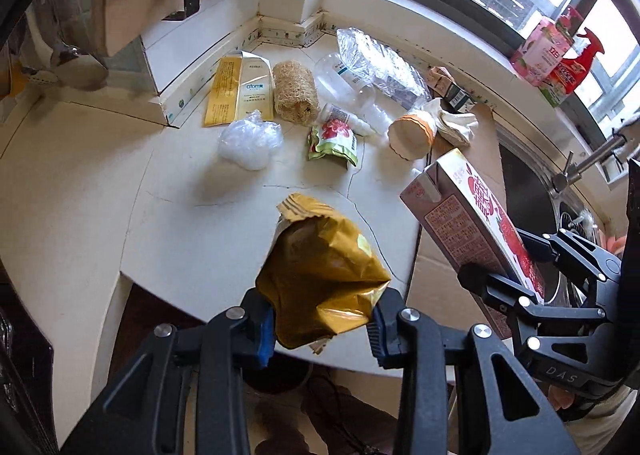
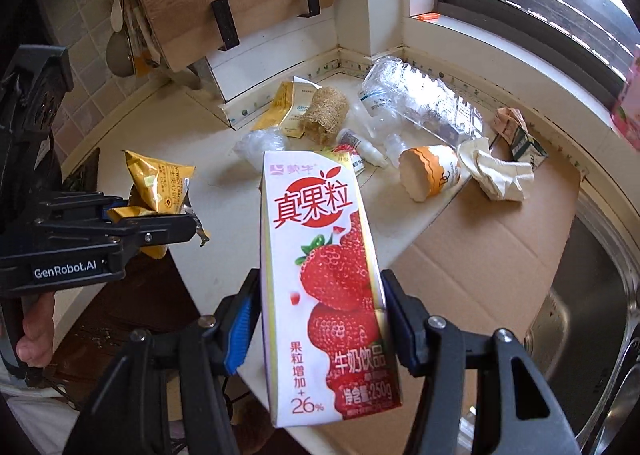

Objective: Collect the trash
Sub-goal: 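Carry the chip bag and milk carton down over the black bin with both grippers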

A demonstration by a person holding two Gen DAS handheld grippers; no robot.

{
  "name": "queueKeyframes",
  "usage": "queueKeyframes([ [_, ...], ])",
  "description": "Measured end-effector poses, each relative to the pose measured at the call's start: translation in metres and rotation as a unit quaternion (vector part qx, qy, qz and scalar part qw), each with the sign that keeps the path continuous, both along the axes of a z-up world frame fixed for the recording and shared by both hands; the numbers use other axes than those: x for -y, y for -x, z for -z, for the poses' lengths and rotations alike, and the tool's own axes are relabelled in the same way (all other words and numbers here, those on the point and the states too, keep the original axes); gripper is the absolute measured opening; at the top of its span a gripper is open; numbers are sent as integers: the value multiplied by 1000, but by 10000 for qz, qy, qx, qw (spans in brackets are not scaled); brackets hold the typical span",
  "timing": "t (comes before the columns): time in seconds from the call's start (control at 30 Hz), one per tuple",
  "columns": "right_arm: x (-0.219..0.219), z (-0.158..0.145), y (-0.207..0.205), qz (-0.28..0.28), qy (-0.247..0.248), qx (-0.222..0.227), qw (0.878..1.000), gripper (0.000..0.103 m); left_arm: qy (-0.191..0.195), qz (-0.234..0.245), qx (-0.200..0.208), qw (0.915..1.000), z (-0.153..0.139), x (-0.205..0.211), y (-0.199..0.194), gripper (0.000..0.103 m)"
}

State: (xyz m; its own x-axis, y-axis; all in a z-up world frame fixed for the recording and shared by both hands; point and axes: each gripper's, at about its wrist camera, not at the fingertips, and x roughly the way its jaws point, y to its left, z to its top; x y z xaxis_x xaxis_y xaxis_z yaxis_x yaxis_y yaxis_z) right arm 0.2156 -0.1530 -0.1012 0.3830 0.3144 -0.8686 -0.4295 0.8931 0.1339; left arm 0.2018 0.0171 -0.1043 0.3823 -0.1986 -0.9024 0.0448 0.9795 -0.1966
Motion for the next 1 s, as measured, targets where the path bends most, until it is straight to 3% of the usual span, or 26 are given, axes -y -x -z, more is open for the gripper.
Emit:
queueKeyframes([
  [0.3, -37, -7, 98, 447, -54, -72, 9990, 58, 75, 342, 16, 9994, -9, -23, 73, 35],
  [0.53, -62, 7, 161, 609, -82, -221, 9979, 58, 12, 564, -217, 9982, 15, -40, 121, 35],
  [0.8, -84, 57, 201, 737, 13, -767, 9943, 58, -190, 757, -535, 9955, 60, -48, 156, 35],
  [1.0, -81, 114, 209, 970, 42, -1348, 9861, 58, -283, 913, -996, 9904, 116, -42, 164, 35],
])
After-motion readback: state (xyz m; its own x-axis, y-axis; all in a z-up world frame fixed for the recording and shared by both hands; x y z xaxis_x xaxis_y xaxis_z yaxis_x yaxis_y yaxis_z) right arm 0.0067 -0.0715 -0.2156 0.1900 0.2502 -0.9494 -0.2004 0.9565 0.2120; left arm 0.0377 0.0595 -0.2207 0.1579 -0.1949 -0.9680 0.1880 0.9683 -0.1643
